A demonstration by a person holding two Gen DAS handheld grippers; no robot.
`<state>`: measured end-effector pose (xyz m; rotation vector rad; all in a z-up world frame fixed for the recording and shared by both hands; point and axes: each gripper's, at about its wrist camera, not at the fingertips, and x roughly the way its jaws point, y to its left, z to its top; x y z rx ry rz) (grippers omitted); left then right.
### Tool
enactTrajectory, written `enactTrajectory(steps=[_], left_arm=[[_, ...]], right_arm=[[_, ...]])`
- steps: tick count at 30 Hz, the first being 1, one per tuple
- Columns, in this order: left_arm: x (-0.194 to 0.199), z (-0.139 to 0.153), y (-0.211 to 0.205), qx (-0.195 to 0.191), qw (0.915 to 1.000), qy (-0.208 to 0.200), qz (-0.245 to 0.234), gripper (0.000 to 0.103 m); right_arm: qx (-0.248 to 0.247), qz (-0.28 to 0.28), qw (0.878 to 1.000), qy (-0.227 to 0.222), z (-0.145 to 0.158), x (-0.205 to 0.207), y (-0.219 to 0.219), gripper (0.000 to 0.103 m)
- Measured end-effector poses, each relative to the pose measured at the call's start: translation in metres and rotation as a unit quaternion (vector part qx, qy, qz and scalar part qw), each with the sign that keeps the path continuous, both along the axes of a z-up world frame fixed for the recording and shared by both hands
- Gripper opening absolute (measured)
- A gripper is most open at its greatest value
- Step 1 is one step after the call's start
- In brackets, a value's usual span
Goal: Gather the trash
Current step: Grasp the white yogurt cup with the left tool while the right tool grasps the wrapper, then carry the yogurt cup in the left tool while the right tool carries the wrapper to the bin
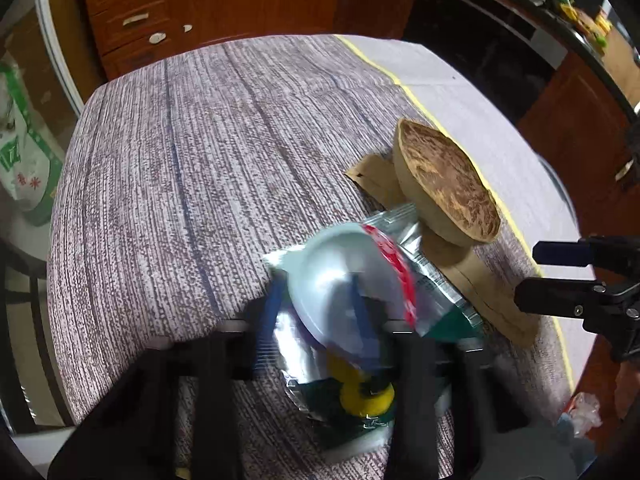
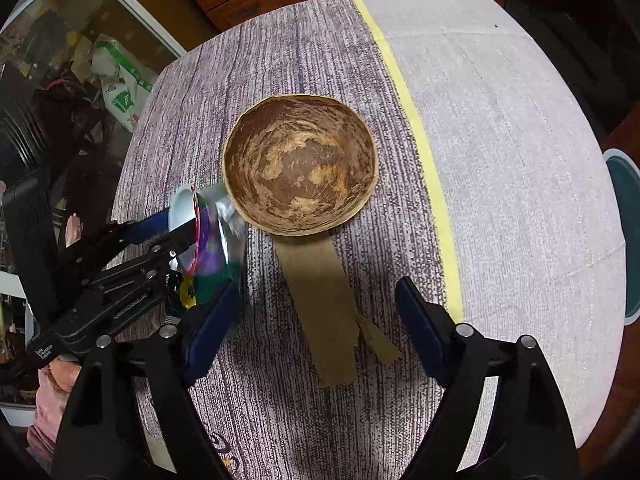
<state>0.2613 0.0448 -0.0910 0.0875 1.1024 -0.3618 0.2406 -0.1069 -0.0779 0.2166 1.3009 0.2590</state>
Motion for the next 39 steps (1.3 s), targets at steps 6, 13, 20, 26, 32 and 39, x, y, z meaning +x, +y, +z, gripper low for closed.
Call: enactTrajectory(steps=[6, 13, 20, 26, 32, 39], left_arm=[[-0.019, 0.010, 0.007, 0.011, 0.9997, -0.016, -0.012, 0.006], [-0.036, 0.007, 0.032, -0.005, 1.0000, 0.002, -0.006, 0.008], [-0.054, 0.009, 0.043, -0.003, 0.9998, 0.011, -0.014, 0.012], [-0.061, 0.002, 0.046, 0.005, 0.9996, 0.026, -0.008, 0.023], [-0.064, 0.001, 0.036, -0.001, 0.9995, 0.030, -0.006, 0.044], [-0.077, 0.004, 0.014, -0.016, 0.9989, 0.037, -0.026, 0.033]], right_arm=[[0.015, 0.023, 1.000, 0.007, -0.003, -0.001, 0.013, 0.059], [0.016, 0.070, 0.997, 0.001, -0.007, 0.001, 0.040, 0.044], [0.026, 0.087, 0.996, 0.016, -0.023, 0.013, 0.057, 0.034], [0.031, 0.102, 0.994, 0.008, -0.026, 0.014, 0.070, 0.028], [0.043, 0.102, 0.994, 0.008, -0.024, 0.006, 0.069, 0.015], [0.025, 0.097, 0.995, -0.028, -0.002, -0.007, 0.055, 0.012]])
